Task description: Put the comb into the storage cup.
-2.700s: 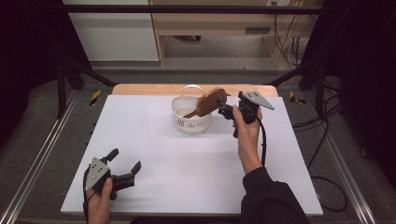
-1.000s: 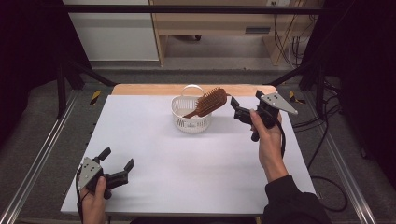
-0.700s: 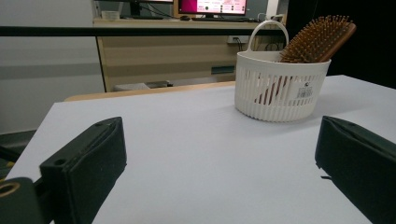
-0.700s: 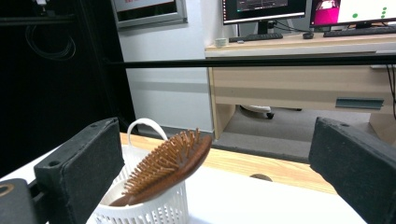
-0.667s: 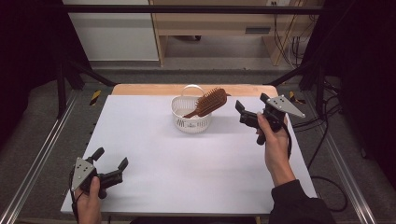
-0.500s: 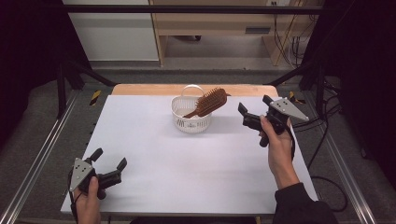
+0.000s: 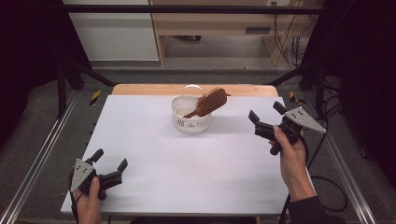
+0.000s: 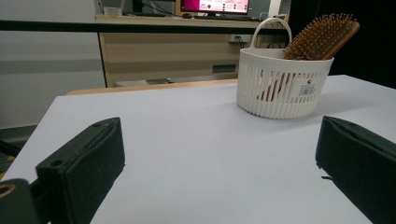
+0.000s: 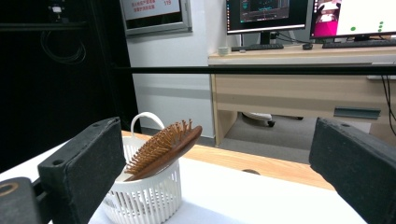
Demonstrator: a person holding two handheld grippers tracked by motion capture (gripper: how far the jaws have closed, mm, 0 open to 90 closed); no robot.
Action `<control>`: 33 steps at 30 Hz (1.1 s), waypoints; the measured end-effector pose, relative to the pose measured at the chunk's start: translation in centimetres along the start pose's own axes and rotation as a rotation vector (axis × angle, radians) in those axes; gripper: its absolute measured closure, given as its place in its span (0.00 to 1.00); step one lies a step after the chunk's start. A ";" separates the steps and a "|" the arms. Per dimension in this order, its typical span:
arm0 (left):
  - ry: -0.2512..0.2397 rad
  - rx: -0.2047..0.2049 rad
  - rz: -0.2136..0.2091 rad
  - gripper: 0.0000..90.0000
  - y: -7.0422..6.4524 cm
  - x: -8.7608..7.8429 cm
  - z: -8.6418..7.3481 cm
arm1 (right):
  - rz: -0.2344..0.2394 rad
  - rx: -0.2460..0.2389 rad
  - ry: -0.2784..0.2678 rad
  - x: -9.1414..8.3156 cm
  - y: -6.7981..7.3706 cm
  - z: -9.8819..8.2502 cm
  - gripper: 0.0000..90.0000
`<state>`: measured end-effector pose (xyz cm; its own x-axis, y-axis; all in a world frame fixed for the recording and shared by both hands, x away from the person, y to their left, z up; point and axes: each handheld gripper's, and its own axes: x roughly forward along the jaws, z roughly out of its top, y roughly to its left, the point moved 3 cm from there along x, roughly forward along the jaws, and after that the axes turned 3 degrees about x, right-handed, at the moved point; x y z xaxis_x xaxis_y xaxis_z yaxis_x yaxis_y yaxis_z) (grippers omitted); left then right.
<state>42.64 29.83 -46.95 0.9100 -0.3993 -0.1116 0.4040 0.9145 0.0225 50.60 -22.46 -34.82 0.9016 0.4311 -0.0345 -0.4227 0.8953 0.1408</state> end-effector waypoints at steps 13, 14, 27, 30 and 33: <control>0.001 0.002 0.003 0.01 0.1 0.0 0.0 | -0.030 0.005 -0.009 -2.5 -2.1 0.0 0.03; 0.002 0.003 0.004 0.01 0.1 0.0 0.0 | -0.032 0.008 -0.009 -2.6 -2.2 0.0 0.03; -0.002 0.006 0.010 0.02 0.0 -0.3 0.1 | -0.045 0.004 0.000 -4.9 -3.6 -1.0 0.03; 0.002 0.006 0.010 0.02 -0.1 -0.4 0.0 | -0.049 0.009 0.002 -5.3 -3.9 -1.6 0.03; -0.006 0.006 0.012 0.02 -0.2 -0.5 0.2 | -0.050 0.013 0.005 -5.8 -4.2 -2.1 0.03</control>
<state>42.11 29.88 -46.74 0.9155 -0.3884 -0.1049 0.3932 0.9190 0.0295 46.91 -28.48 -37.31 0.9212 0.3862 -0.0465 -0.3756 0.9143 0.1517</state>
